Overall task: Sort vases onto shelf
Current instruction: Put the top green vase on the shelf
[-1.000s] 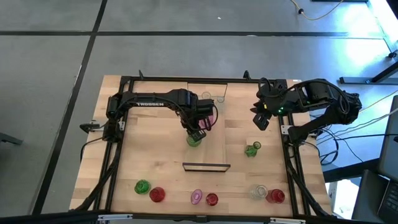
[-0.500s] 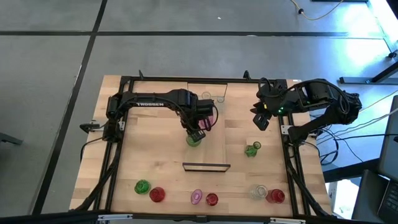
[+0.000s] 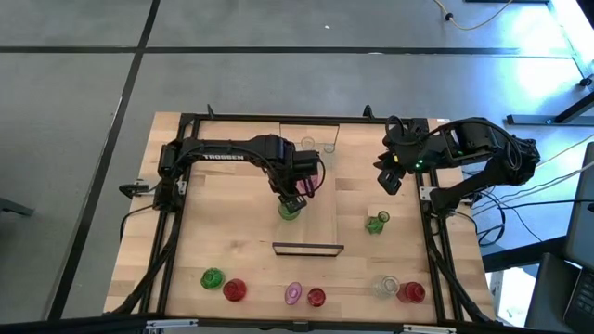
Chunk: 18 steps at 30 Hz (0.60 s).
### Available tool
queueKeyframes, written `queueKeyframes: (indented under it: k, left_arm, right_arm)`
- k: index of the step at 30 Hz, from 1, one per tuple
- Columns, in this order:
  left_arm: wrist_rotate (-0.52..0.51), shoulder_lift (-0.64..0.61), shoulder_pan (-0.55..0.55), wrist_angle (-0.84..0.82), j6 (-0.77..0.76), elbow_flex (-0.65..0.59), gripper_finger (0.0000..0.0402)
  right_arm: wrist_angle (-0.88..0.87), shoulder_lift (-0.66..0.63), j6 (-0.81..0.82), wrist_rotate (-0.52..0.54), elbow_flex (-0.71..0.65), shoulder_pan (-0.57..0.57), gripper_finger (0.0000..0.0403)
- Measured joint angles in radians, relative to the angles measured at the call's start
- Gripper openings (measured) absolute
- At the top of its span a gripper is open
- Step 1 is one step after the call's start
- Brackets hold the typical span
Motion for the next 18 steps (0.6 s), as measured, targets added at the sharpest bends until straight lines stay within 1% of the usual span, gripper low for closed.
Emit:
queueKeyframes:
  k: [18]
  left_arm:
    - [-0.032,-0.005,0.001,-0.023,-0.01,0.0,0.0109]
  right_arm:
    - [0.0,0.0,0.0,-0.018,0.0,0.0,0.0097]
